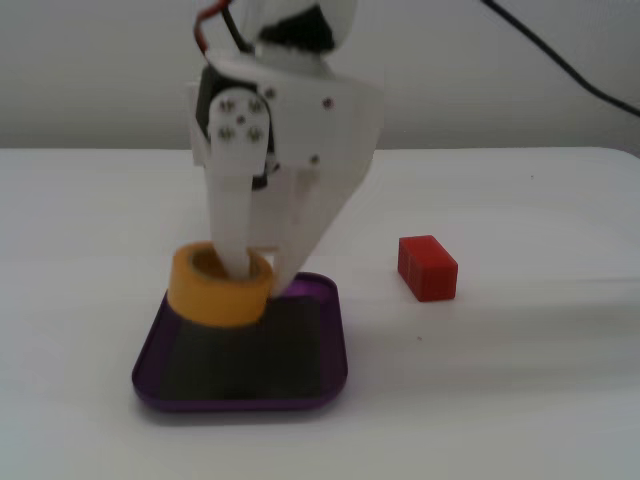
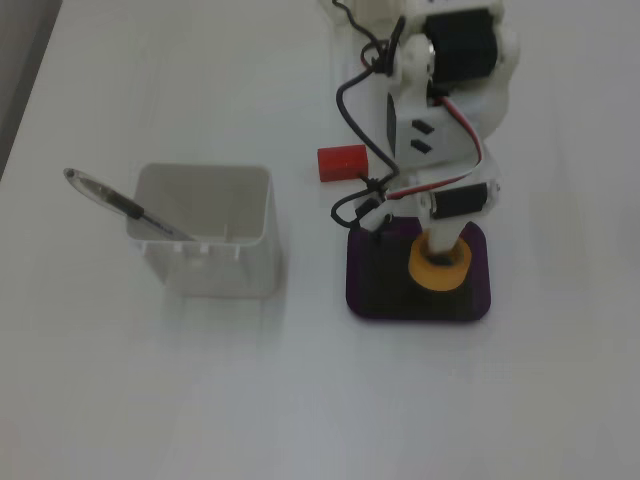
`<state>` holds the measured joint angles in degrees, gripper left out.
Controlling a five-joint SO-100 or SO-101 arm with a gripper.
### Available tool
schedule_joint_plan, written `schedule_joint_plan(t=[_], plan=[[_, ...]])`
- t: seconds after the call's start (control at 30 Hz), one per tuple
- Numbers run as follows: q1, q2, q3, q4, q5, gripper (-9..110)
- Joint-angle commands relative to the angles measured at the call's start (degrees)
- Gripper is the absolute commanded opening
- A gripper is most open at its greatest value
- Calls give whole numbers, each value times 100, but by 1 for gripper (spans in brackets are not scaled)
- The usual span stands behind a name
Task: Remove the yellow tape from the box.
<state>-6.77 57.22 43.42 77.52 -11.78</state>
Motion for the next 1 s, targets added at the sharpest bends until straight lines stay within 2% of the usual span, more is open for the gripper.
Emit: schedule_joint_plan(t=[0.0,0.1,0.2,0.47,0.8,0.97], plan=[[-62,396,-1283,1037,53,-1],[-79,615,-1951,1837,62,-1],[0,1011,-2048,2030,352,-1],[132,2848,756,1784,624,-1],[97,5036,5897,-1046,606,-1],[26,5502,7374,-2118,598,-1]])
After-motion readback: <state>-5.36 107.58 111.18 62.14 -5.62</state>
